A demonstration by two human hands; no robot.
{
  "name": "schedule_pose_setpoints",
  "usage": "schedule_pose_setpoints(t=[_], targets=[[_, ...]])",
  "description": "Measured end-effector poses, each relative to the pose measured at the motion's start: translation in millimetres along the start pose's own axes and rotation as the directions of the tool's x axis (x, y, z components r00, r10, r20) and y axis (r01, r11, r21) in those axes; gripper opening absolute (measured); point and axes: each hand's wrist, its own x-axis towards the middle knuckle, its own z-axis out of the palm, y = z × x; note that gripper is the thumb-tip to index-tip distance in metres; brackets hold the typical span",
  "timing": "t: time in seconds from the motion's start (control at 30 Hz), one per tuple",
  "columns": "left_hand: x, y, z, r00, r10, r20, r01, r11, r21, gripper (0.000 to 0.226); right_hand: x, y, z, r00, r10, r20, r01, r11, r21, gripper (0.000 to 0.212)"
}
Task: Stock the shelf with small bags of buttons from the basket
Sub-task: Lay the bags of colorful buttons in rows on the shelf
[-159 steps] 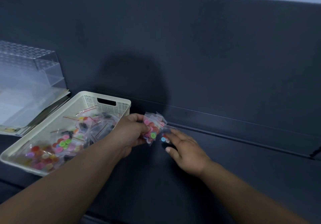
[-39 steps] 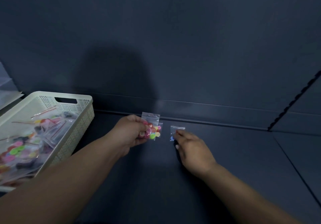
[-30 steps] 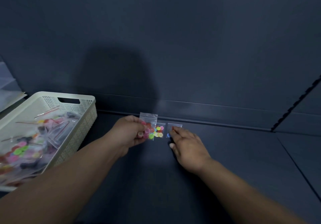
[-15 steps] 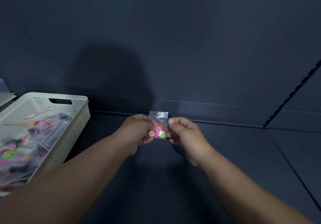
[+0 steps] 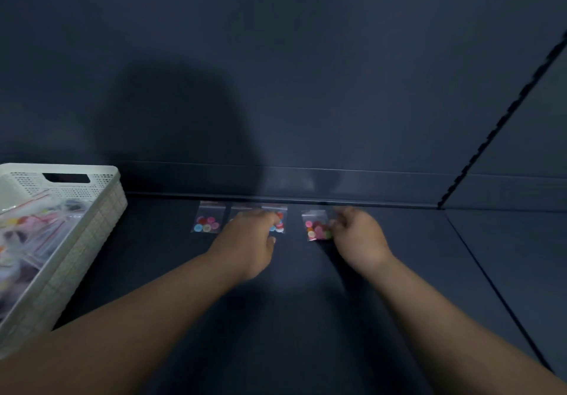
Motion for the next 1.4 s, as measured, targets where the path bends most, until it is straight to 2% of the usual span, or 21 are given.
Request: schedule_pose_setpoints(t=[0.03, 0.1, 0.2, 0.3, 0.67, 0.8, 0.9, 1.03, 1.23, 1.4], targets=[[-0.3, -0.5, 2.1, 0.999, 0.046, 0.013, -0.047, 0.998, 0.05, 0.043, -4.1, -0.1, -0.3, 0.997, -0.059, -0.044, 0.052, 0.987, -0.155, 0.028], [-0.5, -1.1, 5.8, 0.992, 0.119, 0.049, -0.126, 0.98, 0.153, 0.049, -13.8, -1.2, 1.7, 0.978, -0.193, -0.076, 0.159, 0.933, -0.324, 0.035], [-2.3, -1.1, 8.6, 0.981, 0.135, 0.139, -0.165, 0.957, 0.237, 0.056, -20.7, 5.9, 13.6, 0.95, -0.308, 0.057, 0.306, 0.872, -0.382, 0.046], [-3.8, -1.8, 10.8, 0.972, 0.129, 0.197, -0.178, 0.95, 0.257, 0.06, -25.1, 11.4, 21.7, 0.924, -0.325, 0.201, 0.382, 0.807, -0.451, 0.055], [-5.3, -2.5, 12.2, 0.967, 0.162, 0.197, -0.208, 0.947, 0.244, 0.058, -22.0, 1.2, 31.1, 0.912, -0.321, 0.254, 0.407, 0.781, -0.474, 0.053], [-8.1, -3.5, 5.5, 0.976, 0.171, 0.133, -0.195, 0.961, 0.198, 0.063, -26.2, -8.8, 26.3, 0.919, -0.321, 0.227, 0.393, 0.787, -0.475, 0.052], [-9.9, -8.7, -10.0, 0.985, 0.171, 0.033, -0.174, 0.961, 0.216, 0.063, -28.3, -29.2, 23.6, 0.901, -0.387, 0.195, 0.432, 0.772, -0.465, 0.045], [-15.6, -28.8, -50.6, 0.979, 0.172, -0.111, -0.132, 0.944, 0.304, 0.062, -30.0, -73.4, 29.3, 0.837, -0.516, 0.183, 0.539, 0.721, -0.435, 0.044], [-58.5, -93.3, -125.1, 0.952, 0.129, -0.278, -0.014, 0.924, 0.382, 0.05, -37.1, -157.3, 67.9, 0.697, -0.676, 0.239, 0.71, 0.604, -0.362, 0.048], [-117.3, -163.9, -171.9, 0.941, -0.074, -0.33, 0.203, 0.904, 0.376, 0.047, -52.8, -224.1, 118.6, 0.558, -0.755, 0.344, 0.829, 0.483, -0.283, 0.049]])
